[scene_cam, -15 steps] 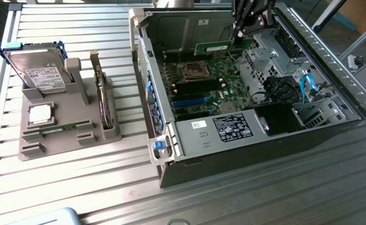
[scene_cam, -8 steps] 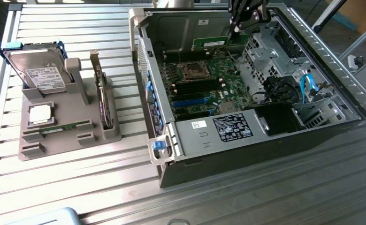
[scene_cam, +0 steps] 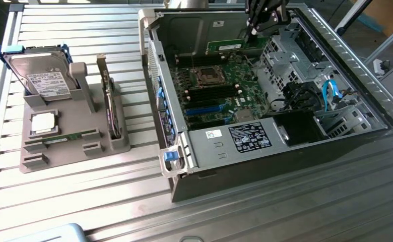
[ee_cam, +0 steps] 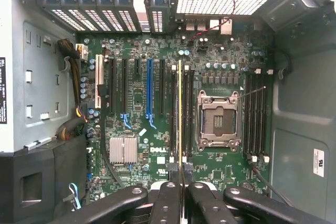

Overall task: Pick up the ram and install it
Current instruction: 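Insert the ram into the slot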

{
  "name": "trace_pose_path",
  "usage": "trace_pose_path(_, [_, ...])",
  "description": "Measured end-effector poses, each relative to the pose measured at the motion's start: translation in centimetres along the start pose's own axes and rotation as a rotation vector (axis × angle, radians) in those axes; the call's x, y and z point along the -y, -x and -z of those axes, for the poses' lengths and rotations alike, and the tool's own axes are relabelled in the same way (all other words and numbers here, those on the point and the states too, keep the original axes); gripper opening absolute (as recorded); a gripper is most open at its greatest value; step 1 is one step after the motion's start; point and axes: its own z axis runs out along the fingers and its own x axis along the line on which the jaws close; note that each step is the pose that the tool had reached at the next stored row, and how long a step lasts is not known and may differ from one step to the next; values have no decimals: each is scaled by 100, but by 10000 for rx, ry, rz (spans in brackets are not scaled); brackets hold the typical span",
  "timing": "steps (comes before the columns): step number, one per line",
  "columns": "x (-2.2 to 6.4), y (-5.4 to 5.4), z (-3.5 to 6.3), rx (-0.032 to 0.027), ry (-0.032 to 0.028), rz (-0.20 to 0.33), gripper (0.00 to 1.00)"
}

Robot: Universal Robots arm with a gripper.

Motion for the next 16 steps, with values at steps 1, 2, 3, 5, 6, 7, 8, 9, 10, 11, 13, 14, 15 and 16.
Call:
trace_pose_path(1, [0,0,0,0,0,0,12])
trace_pose_path(2, [0,0,-1,0,0,0,12])
trace_pose_path(3, [-1,0,-2,1,0,-1,12])
trace_pose_path(5, [-1,1,-4,2,-3,-9,12])
trace_pose_path(6, [-2,1,-7,4,-6,-20,12])
trace_pose_path(7, [-3,0,-8,27,-12,-38,12])
trace_pose_path(8, [-3,1,-9,42,-13,-40,12])
trace_pose_path(9, [-3,2,-9,48,-13,-40,12])
trace_pose_path(10, [-3,1,-9,53,-13,-40,12])
trace_pose_path(11, [-3,1,-12,73,-14,-51,12])
trace_pose_path(13, [-3,1,-28,81,-14,-139,12])
trace_pose_path(14, [-2,0,-51,82,-17,-247,12])
trace_pose_path(15, [-2,0,-64,82,-18,-310,12])
trace_pose_path(16, [-2,0,-77,83,-19,-383,12])
